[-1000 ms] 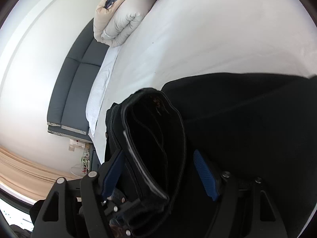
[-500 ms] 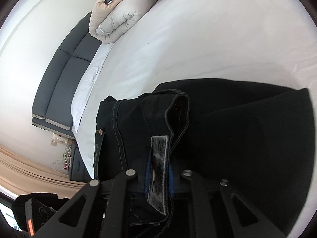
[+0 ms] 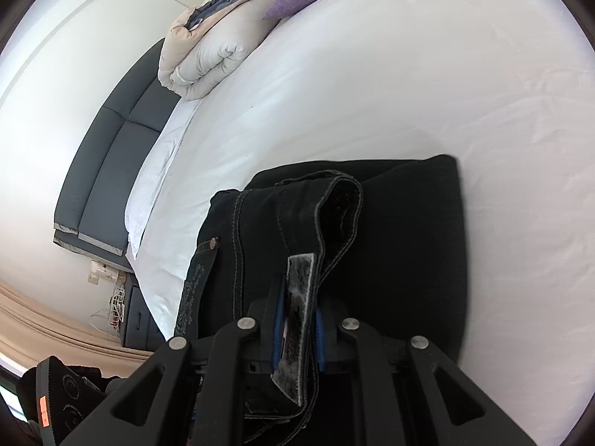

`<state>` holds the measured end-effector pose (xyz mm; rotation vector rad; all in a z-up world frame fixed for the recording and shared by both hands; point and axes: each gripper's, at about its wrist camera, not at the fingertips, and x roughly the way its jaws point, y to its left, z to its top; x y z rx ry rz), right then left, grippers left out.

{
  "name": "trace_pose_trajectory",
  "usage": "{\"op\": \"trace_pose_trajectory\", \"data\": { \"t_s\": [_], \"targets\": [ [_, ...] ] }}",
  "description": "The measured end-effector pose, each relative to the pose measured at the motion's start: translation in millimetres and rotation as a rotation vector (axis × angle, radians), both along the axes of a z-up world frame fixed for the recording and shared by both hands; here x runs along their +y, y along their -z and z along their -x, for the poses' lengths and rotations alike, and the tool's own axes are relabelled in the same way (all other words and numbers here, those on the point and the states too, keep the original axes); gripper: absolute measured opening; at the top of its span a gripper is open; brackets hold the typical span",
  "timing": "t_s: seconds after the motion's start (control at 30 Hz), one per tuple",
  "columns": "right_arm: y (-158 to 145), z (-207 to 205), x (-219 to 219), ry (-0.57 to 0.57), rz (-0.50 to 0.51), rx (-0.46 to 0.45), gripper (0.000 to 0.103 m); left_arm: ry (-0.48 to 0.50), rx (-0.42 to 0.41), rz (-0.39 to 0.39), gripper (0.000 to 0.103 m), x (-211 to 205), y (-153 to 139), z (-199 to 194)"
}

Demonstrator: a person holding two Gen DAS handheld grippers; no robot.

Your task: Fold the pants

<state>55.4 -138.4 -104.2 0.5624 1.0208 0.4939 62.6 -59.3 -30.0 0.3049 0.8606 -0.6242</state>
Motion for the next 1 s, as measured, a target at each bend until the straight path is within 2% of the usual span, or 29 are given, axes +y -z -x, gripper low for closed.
{"op": "trace_pose_trajectory", "data": {
  "t_s": [0.3,0.53,0.83,0.97,1.0],
  "targets": [
    [2,7,-20,0.024,0.017,-0.01,0.013,0.041,0.003,-0.014,0.014,0,10,-5],
    [3,6,-35,0.045,0.029,-0.01,0.013,0.064,-0.003,-0.018,0.014,4,7,-10],
    [15,4,-46,0.065,0.028,0.011,0.013,0.078,0.018,-0.036,0.014,9,23,-18],
    [27,8,-53,0.083,-0.032,0.012,0.016,0.045,0.059,0.021,0.017,25,26,-24],
    [28,11,-56,0.088,-0.058,0.009,0.021,0.042,0.07,0.039,0.017,30,26,-26]
  ]
}}
